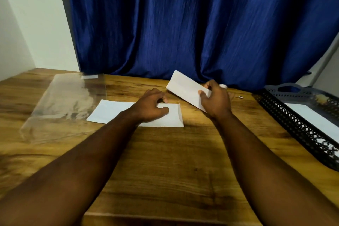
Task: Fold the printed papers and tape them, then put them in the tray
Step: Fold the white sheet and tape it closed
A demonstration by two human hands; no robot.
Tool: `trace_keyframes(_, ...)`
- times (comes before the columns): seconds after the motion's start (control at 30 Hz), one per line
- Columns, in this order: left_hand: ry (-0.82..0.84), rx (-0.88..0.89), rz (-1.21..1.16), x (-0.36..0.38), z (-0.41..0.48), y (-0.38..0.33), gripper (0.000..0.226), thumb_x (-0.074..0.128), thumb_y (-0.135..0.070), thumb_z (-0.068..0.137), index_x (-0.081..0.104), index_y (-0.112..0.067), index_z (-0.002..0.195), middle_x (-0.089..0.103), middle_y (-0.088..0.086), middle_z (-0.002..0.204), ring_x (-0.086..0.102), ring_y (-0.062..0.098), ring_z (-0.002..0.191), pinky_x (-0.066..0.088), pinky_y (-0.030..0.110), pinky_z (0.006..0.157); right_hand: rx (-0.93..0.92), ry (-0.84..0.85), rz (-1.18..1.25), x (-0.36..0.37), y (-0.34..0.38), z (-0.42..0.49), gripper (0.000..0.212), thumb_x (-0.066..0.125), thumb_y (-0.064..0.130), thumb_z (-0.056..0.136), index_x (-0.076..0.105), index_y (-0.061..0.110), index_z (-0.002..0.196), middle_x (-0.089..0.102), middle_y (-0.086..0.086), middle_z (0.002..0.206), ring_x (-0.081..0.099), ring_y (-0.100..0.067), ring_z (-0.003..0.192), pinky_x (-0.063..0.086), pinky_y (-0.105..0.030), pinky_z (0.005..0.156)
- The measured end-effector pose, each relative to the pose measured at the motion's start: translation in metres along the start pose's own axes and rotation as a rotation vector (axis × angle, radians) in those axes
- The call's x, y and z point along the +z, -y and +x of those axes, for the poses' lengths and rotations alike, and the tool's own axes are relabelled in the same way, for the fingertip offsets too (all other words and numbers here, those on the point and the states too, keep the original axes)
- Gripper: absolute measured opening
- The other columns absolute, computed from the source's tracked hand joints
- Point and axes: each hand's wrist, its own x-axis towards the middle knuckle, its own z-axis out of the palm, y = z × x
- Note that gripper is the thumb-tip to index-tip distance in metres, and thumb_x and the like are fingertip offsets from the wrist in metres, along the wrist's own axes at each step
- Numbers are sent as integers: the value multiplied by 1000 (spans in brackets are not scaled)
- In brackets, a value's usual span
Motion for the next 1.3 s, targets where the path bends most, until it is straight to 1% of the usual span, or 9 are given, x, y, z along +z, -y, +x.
trace_keyframes(0.13,71,19,178,0,3,0,57,68,-76,81,60,-37,122,51,-9,138,41,16,131,38,51,112,111,-99,378,-13,24,6,17,70,28,100,68,18,115,75,-2,116,69,-24,109,55,-42,97)
trace_keyframes(0.33,108,-10,254,2,6,-1,88,58,-100,62,55,-42,128,46,-9,147,38,17,137,26,53,112,477,364,1188,-20,68,-3,23,60,18,108,68,10,127,77,-11,116,73,-21,97,63,-37,79)
trace_keyframes(0.43,86,-31,162,5,3,0,102,62,-102,56,54,-45,139,51,-14,149,43,16,140,32,47,115,452,660,1006,-17,77,-13,23,62,9,104,71,4,125,79,-12,98,76,-18,76,61,-30,57)
trace_keyframes(0.5,105,-109,6,5,-2,0,116,70,-101,48,47,-48,148,52,-17,151,48,15,140,40,42,114,375,649,716,-20,74,-11,19,69,10,97,77,9,115,81,-6,87,75,-13,63,57,-24,50)
trace_keyframes(0.63,25,-81,91,-5,-3,3,111,73,-99,49,53,-41,141,55,-13,144,47,17,135,38,54,115,245,490,256,-34,49,2,16,79,20,88,82,13,102,82,-8,94,74,-17,75,57,-30,69)
trace_keyframes(0.73,36,-102,214,-13,-1,8,82,71,-97,52,58,-32,101,53,-12,116,46,19,115,43,52,103,230,586,55,-44,33,1,25,91,27,80,82,15,99,81,-2,96,75,-18,88,59,-32,79)
trace_keyframes(1.03,-14,-86,117,-11,-2,7,78,74,-95,50,58,-30,90,54,-15,105,47,12,102,42,46,96,205,431,-147,-57,11,9,50,91,39,80,72,14,119,69,-6,128,64,-24,113,47,-30,84)
trace_keyframes(1.17,-18,-108,89,-10,0,8,83,74,-98,43,58,-31,90,55,-13,101,47,7,95,45,40,83,174,507,-154,-59,10,12,24,85,28,85,66,23,99,66,-1,111,58,-14,88,40,-26,62)
trace_keyframes(1.3,-43,-101,14,-11,0,7,84,78,-95,39,58,-32,90,61,-9,95,55,13,87,43,32,64,145,557,-106,-65,10,10,30,82,25,84,66,30,109,60,10,99,56,-6,82,39,-25,60)
